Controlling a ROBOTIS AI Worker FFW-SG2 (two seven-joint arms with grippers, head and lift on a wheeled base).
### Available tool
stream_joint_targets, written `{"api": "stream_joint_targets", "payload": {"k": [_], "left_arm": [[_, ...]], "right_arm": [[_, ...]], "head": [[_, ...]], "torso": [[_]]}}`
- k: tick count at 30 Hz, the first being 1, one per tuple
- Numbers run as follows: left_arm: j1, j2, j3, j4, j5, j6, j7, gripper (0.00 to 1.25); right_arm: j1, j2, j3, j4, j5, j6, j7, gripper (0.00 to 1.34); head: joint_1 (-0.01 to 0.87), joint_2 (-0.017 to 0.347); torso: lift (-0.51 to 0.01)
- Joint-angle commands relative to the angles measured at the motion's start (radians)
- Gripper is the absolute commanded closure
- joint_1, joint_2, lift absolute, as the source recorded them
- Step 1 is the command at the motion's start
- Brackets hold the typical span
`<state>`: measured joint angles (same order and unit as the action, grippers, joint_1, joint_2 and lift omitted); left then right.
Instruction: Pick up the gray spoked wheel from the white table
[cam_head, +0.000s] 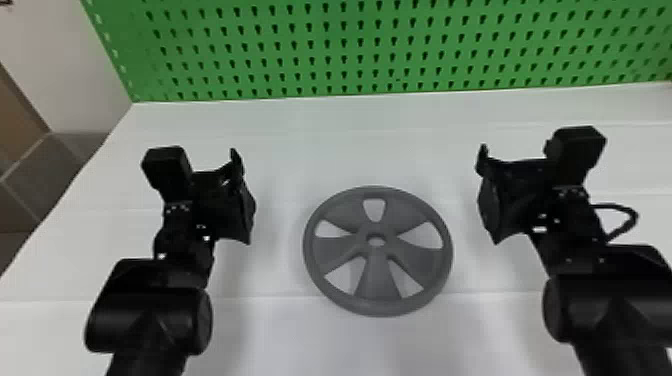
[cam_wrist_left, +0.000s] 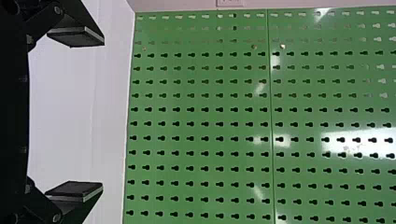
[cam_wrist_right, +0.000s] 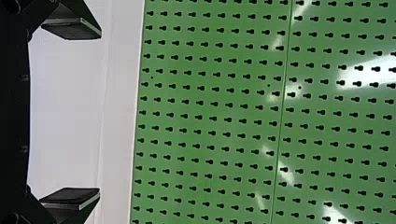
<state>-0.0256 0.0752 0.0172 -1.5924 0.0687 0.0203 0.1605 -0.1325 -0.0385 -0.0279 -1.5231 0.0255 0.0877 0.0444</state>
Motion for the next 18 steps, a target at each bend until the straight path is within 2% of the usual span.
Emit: {"api": "stream_joint_targets", "payload": {"k": [1,18], "left_arm": [[0.001,0.0,0.003,0.0,0.006,-0.002,0.001,0.19],[0.003,0.0,0.001,0.003,0.014,-0.002,0.001,0.19]], "right_arm": [[0.004,0.002,-0.007,0.0,0.001,-0.005,0.0,0.11],[-0.002,0.002,-0.006,0.0,-0.013,0.0,0.0,0.11]], "head": [[0.779,0.118],[0.779,0.118]], "torso": [[-0.087],[-0.087]]}}
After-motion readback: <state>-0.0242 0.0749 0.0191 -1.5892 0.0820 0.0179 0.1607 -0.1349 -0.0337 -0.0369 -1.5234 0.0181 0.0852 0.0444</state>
